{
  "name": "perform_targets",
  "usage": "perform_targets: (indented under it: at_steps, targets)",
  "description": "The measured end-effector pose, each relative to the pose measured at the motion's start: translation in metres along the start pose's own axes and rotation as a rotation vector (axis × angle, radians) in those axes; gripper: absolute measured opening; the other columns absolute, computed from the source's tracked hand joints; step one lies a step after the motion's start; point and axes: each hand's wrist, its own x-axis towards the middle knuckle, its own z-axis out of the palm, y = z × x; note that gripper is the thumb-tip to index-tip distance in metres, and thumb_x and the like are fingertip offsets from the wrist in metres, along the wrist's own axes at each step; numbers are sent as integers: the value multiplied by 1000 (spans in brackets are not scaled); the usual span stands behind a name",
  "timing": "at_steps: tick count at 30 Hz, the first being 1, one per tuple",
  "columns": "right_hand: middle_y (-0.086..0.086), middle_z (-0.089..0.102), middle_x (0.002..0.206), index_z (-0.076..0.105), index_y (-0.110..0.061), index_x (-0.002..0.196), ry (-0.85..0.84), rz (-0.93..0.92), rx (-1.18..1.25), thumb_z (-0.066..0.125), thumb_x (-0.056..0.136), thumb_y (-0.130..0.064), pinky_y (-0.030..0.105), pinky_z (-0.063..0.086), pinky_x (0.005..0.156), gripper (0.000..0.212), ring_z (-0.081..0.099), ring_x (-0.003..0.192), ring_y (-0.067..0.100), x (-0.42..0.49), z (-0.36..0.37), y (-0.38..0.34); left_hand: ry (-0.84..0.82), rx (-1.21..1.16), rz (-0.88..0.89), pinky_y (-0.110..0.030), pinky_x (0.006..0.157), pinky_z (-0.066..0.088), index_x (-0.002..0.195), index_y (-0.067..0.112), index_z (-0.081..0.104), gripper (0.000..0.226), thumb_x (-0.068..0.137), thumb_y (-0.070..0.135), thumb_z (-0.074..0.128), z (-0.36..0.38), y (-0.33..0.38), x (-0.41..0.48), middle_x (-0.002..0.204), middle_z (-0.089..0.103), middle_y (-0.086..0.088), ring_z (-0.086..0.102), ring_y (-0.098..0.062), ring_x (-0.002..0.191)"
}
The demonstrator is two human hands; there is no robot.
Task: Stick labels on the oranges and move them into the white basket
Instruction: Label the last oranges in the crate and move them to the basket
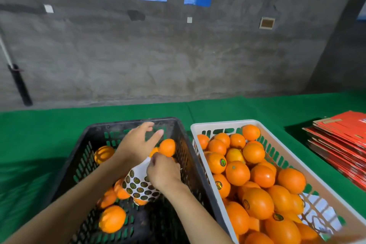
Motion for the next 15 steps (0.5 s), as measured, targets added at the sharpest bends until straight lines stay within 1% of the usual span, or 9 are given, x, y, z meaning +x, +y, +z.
perform_targets:
  at_steps: [2,3,5,6,7,10,12,14,15]
  targets:
    - [10,52,77,43,-16,75,-32,-89,2,42,92,-21,44,30,75,17,45,84,37,-7,-14,-4,-35,-170,-197,-40,108,36,152,18,31,80,90,59,60,-18,-26,-21,150,46,-4,44,-22,136]
    - [8,46,72,43,-14,73,-21,-125,30,42,91,-19,42,27,72,18,41,78,34,-7,-17,-4,-70,-299,-263,-41,106,38,150,14,35,82,87,55,66,-26,-37,-32,145,51,-6,49,-20,131]
    - [13,43,73,44,-8,74,-52,-162,168,41,94,-17,42,28,69,21,39,73,29,-10,-22,-10,-246,-561,-234,-46,91,48,118,-2,59,63,81,47,76,-40,-54,-53,110,72,-9,67,-20,101]
    - [15,46,76,47,-8,76,-86,-166,215,41,96,-17,45,32,69,23,41,73,28,-15,-20,-13,-347,-613,-155,-41,79,50,101,-7,64,55,83,44,77,-46,-60,-64,94,73,-13,69,-25,88]
    - [13,49,79,51,-11,76,-113,-159,273,41,98,-17,49,37,71,25,44,75,28,-20,-18,-17,-403,-634,-103,-35,73,52,92,-3,70,42,87,38,75,-49,-64,-75,90,73,-16,69,-27,81]
    - [3,57,85,55,-23,82,-86,-155,355,42,104,-24,53,46,82,26,52,82,27,-25,-18,-18,-240,-586,-152,-30,65,47,75,7,68,29,92,30,70,-50,-69,-89,77,70,-15,64,-25,67]
    - [-3,63,108,62,-25,108,-24,-177,337,45,104,-32,50,47,92,19,58,101,20,-27,-16,-17,-116,-507,-192,-31,63,42,78,5,58,28,97,25,64,-47,-69,-89,72,60,-13,57,-21,63]
    - [-6,56,133,56,-23,134,129,-186,200,47,104,-35,42,41,105,33,50,124,14,-26,-13,-13,-43,-424,-209,-26,54,31,80,9,46,24,100,18,56,-46,-65,-91,66,45,-4,41,-14,56]
    - [-7,54,135,55,-22,136,202,-200,141,47,104,-34,40,40,107,35,48,127,13,-26,-13,-12,-15,-395,-220,-23,50,26,79,13,39,27,101,17,53,-46,-65,-92,61,36,2,32,-11,52]
